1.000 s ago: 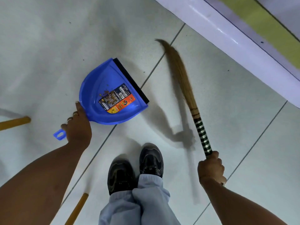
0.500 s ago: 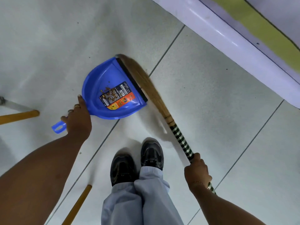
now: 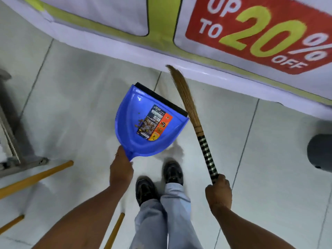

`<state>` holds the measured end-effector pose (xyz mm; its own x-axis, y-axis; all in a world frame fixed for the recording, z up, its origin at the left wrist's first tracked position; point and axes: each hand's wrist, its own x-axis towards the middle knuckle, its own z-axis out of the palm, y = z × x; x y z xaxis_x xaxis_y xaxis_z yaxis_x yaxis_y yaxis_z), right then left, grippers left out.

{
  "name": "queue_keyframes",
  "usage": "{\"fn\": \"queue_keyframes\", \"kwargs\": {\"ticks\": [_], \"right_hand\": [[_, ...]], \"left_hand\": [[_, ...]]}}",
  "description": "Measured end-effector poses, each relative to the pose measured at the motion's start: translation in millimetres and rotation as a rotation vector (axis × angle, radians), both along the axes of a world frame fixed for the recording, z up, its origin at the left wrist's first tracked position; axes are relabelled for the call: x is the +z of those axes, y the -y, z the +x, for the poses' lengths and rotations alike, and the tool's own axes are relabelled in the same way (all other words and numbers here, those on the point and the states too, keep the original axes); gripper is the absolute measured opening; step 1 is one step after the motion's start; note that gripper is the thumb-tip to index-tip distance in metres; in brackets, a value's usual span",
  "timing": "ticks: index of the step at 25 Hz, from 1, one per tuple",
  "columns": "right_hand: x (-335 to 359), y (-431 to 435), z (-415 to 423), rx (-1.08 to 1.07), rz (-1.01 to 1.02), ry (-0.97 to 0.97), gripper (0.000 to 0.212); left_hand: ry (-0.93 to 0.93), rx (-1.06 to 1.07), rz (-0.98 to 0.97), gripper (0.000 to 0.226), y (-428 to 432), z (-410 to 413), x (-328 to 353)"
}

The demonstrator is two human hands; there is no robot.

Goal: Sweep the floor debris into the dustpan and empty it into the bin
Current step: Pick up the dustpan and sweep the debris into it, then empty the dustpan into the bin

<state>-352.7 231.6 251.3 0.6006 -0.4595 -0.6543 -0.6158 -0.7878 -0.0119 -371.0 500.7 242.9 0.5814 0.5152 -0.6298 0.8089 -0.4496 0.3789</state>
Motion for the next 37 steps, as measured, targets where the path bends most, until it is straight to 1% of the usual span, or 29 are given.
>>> {"fn": "queue_keyframes", "kwargs": {"ticks": [2,4,7,9,12,16,18,20,22,24,27,31,33,35,37], "right_hand": [[21,3,9,-0.019,0.035,0.061,0.031],[40,19,22,-0.055,0.025,0.103,0.029],[63,68,39,-0.134,0.02,0.12,0.035],[73,105,49,-0.11,0.023,0.096,0.043],[96,193,74,-0.151,0.022,0.073,0.048],[117,326,103,-0.26,0.011,0.055,0.039],[124,372,109,-0.341,0.026,0.053,0.036],[126,425,110,-0.435,0.043,0.045,0.035],[128,463,111,-0.483,0.054,0.03,0.035],[129,500,113,-0.518,0.055,0.012,0.036],[129,538,117,-0.496,0.052,-0.067,0.035],[120,603,131,-0.421,0.035,-0.173,0.035],[118,634,132,-0.378,0.035,-0.235,0.035],[119,656,132,-0.319,0.03,-0.265,0.036],[117,681,135,-0.282,0.044,-0.274,0.036]], "left_hand": [[0.026,-0.025,-0.039,0.06,23,20,28],[0.059,-0.091,-0.046,0.063,50,41,51],[0.099,-0.203,-0.029,0.059,101,73,80],[0.093,-0.239,-0.025,0.057,134,90,93],[0.091,-0.314,-0.033,0.054,219,119,109],[0.081,-0.385,-0.01,0.054,354,160,120],[0.071,-0.418,-0.001,0.052,407,175,123],[0.083,-0.502,-0.022,0.05,470,190,126],[0.101,-0.579,-0.032,0.05,517,206,131],[0.095,-0.689,-0.022,0.048,561,223,133],[0.07,-0.9,0.018,0.046,612,247,132],[0.038,-1.211,0.032,0.065,700,287,124],[-0.013,-1.386,0.036,0.068,752,306,123],[-0.074,-1.524,0.031,0.062,798,321,123],[-0.117,-1.572,-0.008,0.05,844,336,119]]}}
